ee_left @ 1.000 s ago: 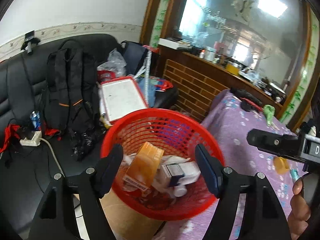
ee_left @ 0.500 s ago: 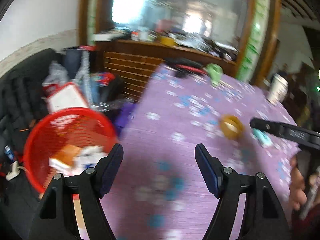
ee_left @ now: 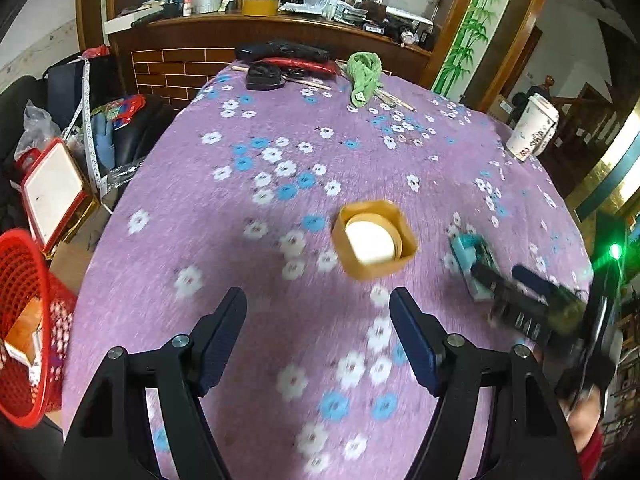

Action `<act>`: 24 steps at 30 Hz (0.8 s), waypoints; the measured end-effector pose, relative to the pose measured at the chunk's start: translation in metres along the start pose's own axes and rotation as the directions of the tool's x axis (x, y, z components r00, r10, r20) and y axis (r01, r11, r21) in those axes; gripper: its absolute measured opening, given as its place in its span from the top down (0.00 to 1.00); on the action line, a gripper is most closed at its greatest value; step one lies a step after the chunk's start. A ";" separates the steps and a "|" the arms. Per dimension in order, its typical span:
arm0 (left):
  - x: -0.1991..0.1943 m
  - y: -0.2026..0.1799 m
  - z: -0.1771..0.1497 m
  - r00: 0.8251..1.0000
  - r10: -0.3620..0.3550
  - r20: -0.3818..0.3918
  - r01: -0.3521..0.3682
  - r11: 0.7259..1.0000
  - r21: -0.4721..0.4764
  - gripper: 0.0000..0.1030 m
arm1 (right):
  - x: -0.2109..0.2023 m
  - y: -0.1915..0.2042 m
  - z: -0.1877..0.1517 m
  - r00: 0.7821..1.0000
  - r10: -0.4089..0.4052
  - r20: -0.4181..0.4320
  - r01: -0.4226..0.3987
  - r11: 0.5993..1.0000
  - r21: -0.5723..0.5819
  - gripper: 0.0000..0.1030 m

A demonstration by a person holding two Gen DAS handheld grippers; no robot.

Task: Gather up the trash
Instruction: 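Grasp the yellow tape roll with the left tool while the right tool grasps the teal tissue packet, then lift the tape roll with the left tool while the right tool lifts the tissue packet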

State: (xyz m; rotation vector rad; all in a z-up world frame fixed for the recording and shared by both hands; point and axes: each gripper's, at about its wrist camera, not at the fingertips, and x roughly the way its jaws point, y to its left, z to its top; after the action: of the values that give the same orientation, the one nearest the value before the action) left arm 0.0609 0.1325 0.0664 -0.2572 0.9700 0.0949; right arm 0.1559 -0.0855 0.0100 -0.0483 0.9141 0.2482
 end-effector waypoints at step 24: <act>0.076 -0.031 0.019 0.998 0.029 -0.059 -0.027 0.999 0.038 0.95 | -0.019 -0.008 -0.008 0.997 0.057 0.059 -0.058 0.998 0.030 0.59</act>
State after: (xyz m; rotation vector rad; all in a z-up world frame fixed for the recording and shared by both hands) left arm 0.1250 0.1046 0.0189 -0.2131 1.0338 0.0950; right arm 0.1406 -0.0983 0.0201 0.0148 0.8625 0.2870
